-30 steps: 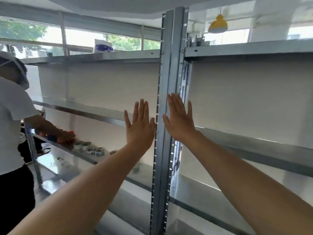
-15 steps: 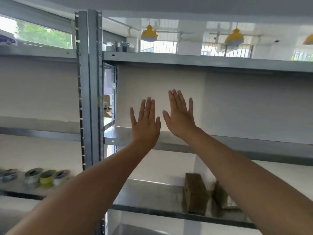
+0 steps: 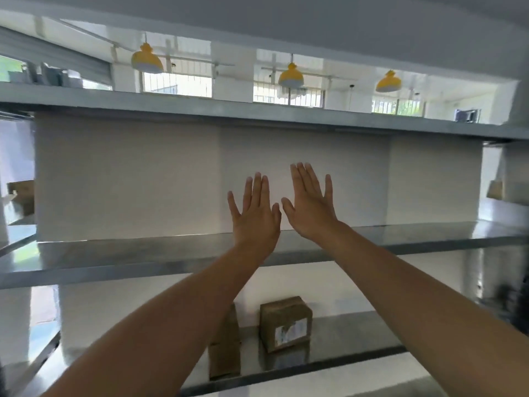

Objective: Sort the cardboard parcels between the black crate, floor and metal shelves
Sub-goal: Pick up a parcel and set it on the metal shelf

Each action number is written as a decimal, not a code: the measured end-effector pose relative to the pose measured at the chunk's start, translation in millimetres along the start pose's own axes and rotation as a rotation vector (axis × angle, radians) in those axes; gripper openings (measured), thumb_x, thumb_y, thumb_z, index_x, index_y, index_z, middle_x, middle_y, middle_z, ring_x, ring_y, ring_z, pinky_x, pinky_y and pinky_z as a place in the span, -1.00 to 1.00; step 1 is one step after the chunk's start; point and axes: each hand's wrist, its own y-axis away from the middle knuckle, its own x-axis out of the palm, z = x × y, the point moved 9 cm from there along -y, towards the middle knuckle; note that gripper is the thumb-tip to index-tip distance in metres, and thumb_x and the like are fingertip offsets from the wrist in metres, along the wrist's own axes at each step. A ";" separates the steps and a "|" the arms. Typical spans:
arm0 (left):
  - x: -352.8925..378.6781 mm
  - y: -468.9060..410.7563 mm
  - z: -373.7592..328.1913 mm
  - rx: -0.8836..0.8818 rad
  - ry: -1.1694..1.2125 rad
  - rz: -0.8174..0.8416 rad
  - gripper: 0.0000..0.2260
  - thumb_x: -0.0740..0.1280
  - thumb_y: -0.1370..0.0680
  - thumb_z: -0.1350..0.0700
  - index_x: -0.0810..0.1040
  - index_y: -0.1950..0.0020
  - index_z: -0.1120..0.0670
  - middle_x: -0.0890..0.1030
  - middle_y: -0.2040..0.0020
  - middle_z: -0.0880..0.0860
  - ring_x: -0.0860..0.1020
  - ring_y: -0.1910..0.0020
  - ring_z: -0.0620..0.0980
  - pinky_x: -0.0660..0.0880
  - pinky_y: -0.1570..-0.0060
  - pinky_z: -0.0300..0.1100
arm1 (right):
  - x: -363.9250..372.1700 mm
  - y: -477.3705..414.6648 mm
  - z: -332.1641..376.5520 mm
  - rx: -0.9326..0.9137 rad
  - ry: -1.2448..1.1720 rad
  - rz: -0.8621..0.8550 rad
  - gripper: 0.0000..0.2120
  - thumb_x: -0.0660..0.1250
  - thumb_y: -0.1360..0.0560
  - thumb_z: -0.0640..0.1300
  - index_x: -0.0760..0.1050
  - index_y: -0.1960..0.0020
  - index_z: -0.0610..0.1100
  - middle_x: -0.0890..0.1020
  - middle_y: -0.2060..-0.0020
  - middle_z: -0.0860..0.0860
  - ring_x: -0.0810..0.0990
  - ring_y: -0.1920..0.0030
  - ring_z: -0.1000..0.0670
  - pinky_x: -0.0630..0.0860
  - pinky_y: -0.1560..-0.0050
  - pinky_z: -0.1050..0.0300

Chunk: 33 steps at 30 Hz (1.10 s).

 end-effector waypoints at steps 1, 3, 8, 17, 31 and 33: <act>9.6 -1.4 -22.9 0.017 0.017 0.011 -0.37 -0.39 -0.53 -0.16 -0.28 -0.59 0.02 -0.27 -0.59 -0.01 -0.27 -0.56 -0.02 -0.25 -0.50 0.19 | 2.5 6.0 -25.2 0.022 0.027 0.013 -0.32 -0.08 -0.64 0.21 -0.27 -0.60 -0.05 -0.23 -0.58 -0.01 -0.28 -0.57 -0.03 -0.34 -0.50 -0.18; 28.8 -1.9 -69.8 0.074 0.029 0.016 -0.41 -0.34 -0.58 -0.17 -0.28 -0.59 0.02 -0.28 -0.59 0.00 -0.28 -0.56 -0.01 -0.30 -0.48 0.18 | 3.7 21.6 -76.0 0.073 0.072 0.040 -0.32 -0.09 -0.64 0.22 -0.28 -0.60 -0.05 -0.24 -0.58 0.00 -0.29 -0.57 -0.04 -0.33 -0.51 -0.19; 65.9 11.5 -188.7 0.267 0.121 0.016 -0.46 -0.15 -0.68 -0.09 -0.26 -0.59 0.05 -0.27 -0.59 -0.01 -0.29 -0.55 -0.04 -0.28 -0.48 0.20 | -7.2 75.1 -205.4 0.255 0.149 0.071 -0.34 -0.04 -0.66 0.12 -0.27 -0.59 -0.10 -0.22 -0.59 -0.01 -0.28 -0.57 -0.01 -0.32 -0.49 -0.19; 103.4 65.1 -359.5 0.578 0.375 0.048 -0.43 0.00 -0.68 -0.11 -0.15 -0.61 0.03 -0.18 -0.60 -0.02 -0.32 -0.51 -0.07 -0.34 -0.46 0.14 | -20.4 174.5 -342.9 0.549 0.224 0.149 -0.31 0.01 -0.66 0.10 -0.30 -0.59 -0.10 -0.25 -0.58 0.01 -0.30 -0.56 0.03 -0.33 -0.50 -0.20; 183.1 69.7 -473.4 0.708 0.719 0.238 -0.47 -0.06 -0.69 -0.04 -0.16 -0.60 0.06 -0.13 -0.61 0.00 -0.19 -0.58 -0.06 -0.30 -0.49 0.17 | 8.4 226.9 -448.6 0.833 0.426 0.291 -0.34 -0.02 -0.65 0.10 -0.23 -0.60 -0.10 -0.19 -0.59 0.01 -0.28 -0.56 0.04 -0.33 -0.49 -0.18; 199.5 67.9 -481.3 0.724 0.760 0.285 -0.48 -0.06 -0.69 -0.02 -0.16 -0.60 0.06 -0.15 -0.61 -0.01 -0.20 -0.57 -0.07 -0.23 -0.51 0.19 | 17.5 227.9 -460.2 0.893 0.439 0.311 -0.34 -0.02 -0.65 0.10 -0.23 -0.60 -0.12 -0.19 -0.59 0.00 -0.27 -0.57 0.03 -0.32 -0.50 -0.17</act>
